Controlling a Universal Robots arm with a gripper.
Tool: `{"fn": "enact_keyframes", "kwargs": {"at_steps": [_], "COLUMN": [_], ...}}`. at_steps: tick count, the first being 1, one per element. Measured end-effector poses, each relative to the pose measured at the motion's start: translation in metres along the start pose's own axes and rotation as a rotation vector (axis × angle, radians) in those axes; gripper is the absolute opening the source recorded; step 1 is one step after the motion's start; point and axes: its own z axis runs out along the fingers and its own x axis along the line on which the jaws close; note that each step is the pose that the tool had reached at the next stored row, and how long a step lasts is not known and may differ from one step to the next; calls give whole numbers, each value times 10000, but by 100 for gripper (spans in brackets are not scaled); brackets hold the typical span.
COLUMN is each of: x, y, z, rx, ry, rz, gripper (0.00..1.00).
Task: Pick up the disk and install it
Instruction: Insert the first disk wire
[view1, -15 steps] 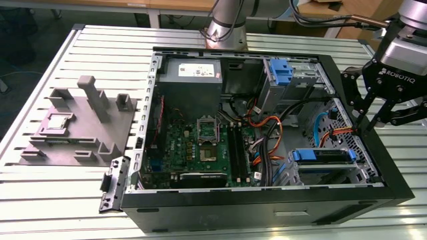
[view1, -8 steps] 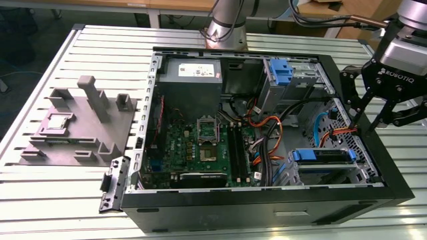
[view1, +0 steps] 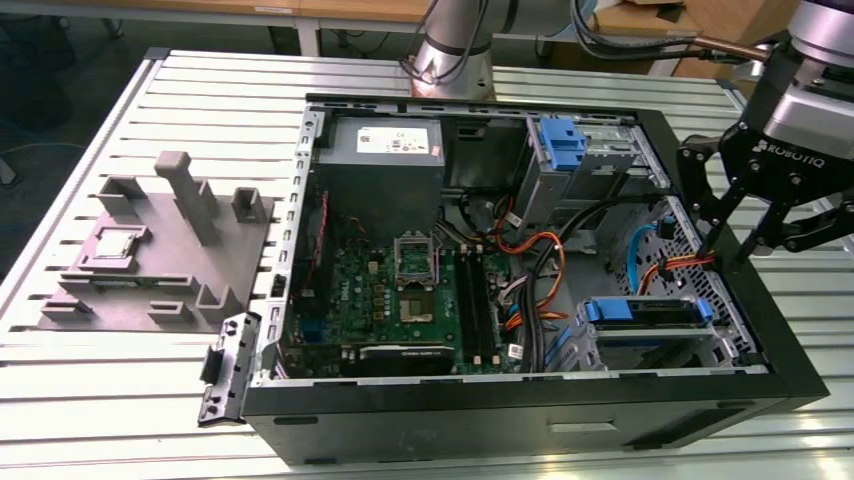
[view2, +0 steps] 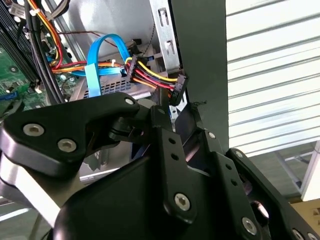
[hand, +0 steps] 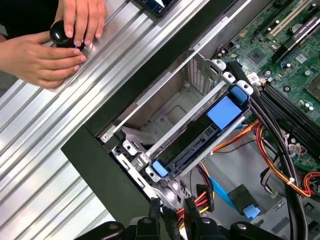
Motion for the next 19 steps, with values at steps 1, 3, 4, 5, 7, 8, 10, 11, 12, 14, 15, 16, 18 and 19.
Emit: {"fn": "enact_keyframes", "kwargs": {"at_steps": [1, 3, 4, 5, 7, 8, 10, 11, 12, 14, 15, 16, 18, 19], "x": [-3, -10, -15, -18, -24, -27, -28, -28, -28, -28, -28, -28, -27, -25], "y": [-2, -10, -14, -17, -23, -27, -30, -30, -30, -31, -31, -31, -30, -29], "z": [7, 17, 21, 26, 33, 35, 36, 35, 35, 34, 34, 34, 23, 16], "rx": [8, 14, 14, 11, -5, -24, -45, -49, -53, -66, -72, -77, -98, -106], "ry": [8, 24, 31, 38, 59, 79, 99, 102, 106, 119, 125, 129, 151, 158], "rz": [-37, -84, -102, -116, -136, -141, -146, -146, -146, -147, -148, -149, -150, -151], "gripper": [33, 33, 33, 33, 33, 33, 33, 33, 32, 25, 19, 17, 17, 17]}}
